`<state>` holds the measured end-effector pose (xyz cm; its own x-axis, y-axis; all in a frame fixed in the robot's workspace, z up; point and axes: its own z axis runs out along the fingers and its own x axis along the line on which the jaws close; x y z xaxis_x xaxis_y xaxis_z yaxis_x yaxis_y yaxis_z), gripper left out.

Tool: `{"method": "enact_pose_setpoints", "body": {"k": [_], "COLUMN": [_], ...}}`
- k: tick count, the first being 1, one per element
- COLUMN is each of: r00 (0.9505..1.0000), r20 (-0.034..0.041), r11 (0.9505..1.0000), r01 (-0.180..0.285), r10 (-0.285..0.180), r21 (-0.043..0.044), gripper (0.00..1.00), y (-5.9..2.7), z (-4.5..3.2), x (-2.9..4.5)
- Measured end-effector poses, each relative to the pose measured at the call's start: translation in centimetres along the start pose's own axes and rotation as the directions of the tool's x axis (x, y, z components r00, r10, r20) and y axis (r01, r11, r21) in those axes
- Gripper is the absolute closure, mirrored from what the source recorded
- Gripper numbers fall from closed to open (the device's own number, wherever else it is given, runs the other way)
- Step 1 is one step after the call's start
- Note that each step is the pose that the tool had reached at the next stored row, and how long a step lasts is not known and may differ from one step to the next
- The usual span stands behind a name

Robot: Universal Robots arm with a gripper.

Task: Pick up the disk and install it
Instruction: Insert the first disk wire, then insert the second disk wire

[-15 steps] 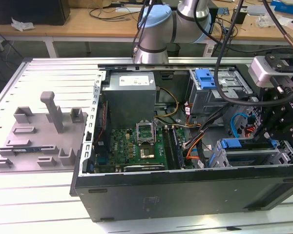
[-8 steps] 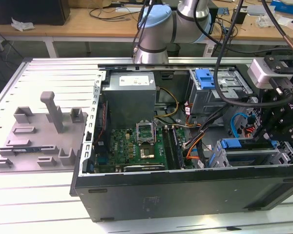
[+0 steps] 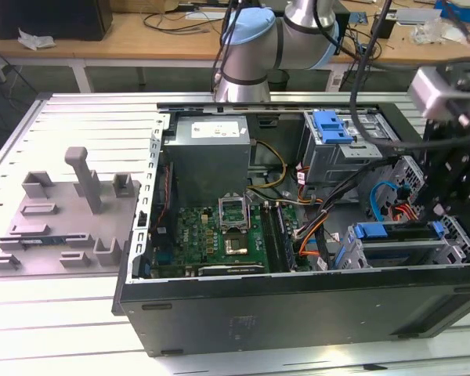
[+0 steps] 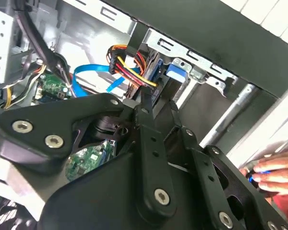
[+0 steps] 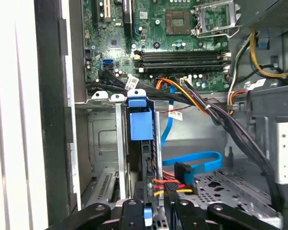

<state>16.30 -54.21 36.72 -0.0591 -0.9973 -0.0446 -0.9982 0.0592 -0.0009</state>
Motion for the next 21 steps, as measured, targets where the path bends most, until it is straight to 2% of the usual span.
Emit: {"method": "enact_pose_setpoints", "body": {"k": [4, 7, 21], "r00": [1.0000, 0.9999, 0.9999], "r20": [-0.0043, -0.0129, -0.0141], "r11": [1.0000, 1.0000, 1.0000], "r01": [0.000, 0.000, 0.005], "r10": [0.000, 0.000, -0.005], "r21": [0.0002, 0.0008, 0.0006], "gripper": [0.69, 0.69, 0.69], "y": [0.00, 0.01, 0.00], "z": [-2.09, -3.24, -3.25], "x": [-0.66, -1.12, -1.13]}}
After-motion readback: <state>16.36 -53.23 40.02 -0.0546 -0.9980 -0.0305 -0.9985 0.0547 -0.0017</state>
